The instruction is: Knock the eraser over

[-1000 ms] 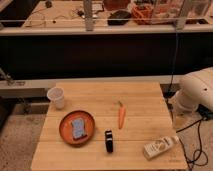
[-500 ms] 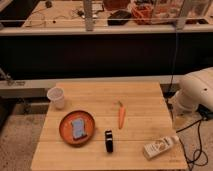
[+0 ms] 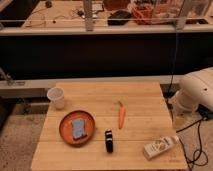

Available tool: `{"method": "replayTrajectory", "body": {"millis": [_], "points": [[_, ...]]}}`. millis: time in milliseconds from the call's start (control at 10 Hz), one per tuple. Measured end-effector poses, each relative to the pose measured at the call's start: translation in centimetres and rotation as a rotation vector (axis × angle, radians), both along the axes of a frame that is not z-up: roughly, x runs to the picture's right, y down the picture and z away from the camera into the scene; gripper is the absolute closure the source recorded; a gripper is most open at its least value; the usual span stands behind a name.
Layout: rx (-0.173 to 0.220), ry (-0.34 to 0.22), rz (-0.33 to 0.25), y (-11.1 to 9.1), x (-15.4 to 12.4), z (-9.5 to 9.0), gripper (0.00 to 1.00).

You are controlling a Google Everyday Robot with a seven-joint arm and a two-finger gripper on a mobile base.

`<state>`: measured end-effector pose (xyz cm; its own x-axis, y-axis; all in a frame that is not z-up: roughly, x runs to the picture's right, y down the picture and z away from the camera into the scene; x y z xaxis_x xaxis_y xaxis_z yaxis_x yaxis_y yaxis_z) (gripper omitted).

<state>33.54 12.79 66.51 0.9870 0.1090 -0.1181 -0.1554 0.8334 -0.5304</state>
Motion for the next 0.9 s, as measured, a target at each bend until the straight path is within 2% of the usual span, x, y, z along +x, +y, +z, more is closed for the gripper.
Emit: {"method": "replayTrajectory", "body": {"millis": [400,600,900], "points": [[0.000,0.000,0.000,0.0,0.0,0.0,0.22],[-0.005,-0.018,-0.017,0.2,-0.8,-0.3,0.38],[-0.019,-0.063,-0.053,0.4,-4.1,-0.9,0.69]]}}
